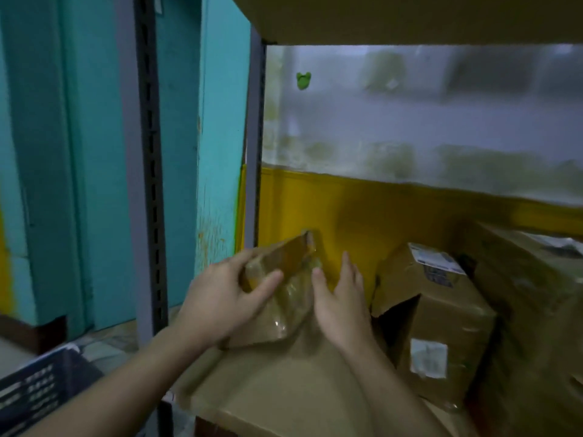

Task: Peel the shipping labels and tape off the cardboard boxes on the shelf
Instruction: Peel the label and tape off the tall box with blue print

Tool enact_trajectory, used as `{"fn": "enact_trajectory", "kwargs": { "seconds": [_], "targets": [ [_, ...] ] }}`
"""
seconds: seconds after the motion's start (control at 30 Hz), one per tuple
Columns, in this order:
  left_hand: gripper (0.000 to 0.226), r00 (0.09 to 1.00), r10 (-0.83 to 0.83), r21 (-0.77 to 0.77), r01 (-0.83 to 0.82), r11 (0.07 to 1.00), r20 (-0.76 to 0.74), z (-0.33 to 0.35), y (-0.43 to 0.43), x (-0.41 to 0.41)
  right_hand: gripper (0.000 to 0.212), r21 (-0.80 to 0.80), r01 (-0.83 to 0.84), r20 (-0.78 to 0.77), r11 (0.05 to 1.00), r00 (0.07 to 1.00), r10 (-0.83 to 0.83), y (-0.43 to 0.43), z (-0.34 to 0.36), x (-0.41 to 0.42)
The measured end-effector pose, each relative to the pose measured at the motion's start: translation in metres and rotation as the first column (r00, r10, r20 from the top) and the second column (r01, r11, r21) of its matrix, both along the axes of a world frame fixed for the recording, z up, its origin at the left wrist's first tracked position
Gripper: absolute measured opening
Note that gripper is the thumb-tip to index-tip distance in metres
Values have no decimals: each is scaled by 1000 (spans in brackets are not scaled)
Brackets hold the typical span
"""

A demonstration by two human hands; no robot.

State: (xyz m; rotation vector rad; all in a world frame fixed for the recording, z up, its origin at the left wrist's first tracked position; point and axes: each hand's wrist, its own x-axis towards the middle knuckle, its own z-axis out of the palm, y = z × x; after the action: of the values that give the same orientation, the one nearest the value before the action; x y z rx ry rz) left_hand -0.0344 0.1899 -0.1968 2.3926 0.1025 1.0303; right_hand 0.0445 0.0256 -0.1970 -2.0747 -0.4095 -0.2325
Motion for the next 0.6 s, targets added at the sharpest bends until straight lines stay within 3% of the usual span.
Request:
{"fn": "enact_trajectory", "kwargs": {
  "seconds": [0.1, 0.27, 0.37, 0.6],
  "targets": [
    [53, 981, 101, -447, -16, 895, 166, -1, -3, 16, 70, 119, -13, -47, 993, 999, 19, 10, 8, 14],
    [75, 964, 158, -742, 54, 668, 213, -29, -17, 42, 67, 300, -56, -48, 952, 996, 74, 21, 9, 31],
    [63, 939, 207, -772, 88, 630, 276, -40, -26, 50, 70, 310, -51, -2, 949, 999, 54, 19, -4, 36],
    [52, 941, 184, -559, 7, 829, 285, -62, -15, 46, 83, 320, -76, 20, 944, 997, 73, 25, -28, 22]
  ]
}}
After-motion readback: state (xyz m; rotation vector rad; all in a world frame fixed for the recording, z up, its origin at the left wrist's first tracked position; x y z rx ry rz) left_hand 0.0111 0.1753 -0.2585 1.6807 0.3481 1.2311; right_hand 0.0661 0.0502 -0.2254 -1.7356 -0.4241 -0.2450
